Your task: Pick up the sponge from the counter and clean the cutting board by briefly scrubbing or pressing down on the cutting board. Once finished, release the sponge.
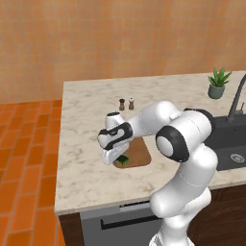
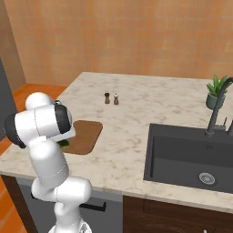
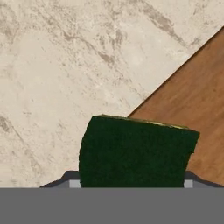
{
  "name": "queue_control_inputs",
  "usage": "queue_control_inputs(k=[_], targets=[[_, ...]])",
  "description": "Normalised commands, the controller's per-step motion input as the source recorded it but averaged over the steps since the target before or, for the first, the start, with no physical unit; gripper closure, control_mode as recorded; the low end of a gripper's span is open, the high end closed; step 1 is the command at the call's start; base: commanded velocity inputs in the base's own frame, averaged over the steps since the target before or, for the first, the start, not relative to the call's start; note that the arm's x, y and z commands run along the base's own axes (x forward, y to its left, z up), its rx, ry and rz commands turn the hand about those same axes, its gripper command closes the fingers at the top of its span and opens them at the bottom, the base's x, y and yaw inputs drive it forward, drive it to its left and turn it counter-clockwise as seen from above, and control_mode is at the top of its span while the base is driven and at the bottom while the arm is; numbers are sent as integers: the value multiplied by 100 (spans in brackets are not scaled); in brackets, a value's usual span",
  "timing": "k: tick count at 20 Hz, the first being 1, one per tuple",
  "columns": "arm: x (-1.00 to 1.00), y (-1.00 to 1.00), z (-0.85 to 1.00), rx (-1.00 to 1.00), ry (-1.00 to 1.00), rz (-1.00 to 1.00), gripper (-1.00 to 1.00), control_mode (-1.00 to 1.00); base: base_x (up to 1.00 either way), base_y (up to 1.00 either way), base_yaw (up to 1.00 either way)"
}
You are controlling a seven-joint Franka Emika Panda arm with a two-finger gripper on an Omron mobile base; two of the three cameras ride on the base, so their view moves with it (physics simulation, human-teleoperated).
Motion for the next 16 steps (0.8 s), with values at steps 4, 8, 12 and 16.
queue_control_inputs(k=[4, 8, 12, 16], targets=[[-11, -6, -6, 9, -1, -5, 100, -100, 0, 0, 0], [96, -8, 17, 8, 3, -13, 100, -100, 0, 0, 0], [55, 0, 2, 0, 12, -2, 100, -100, 0, 0, 0], [10, -26, -3, 1, 3, -1, 100, -100, 0, 0, 0]])
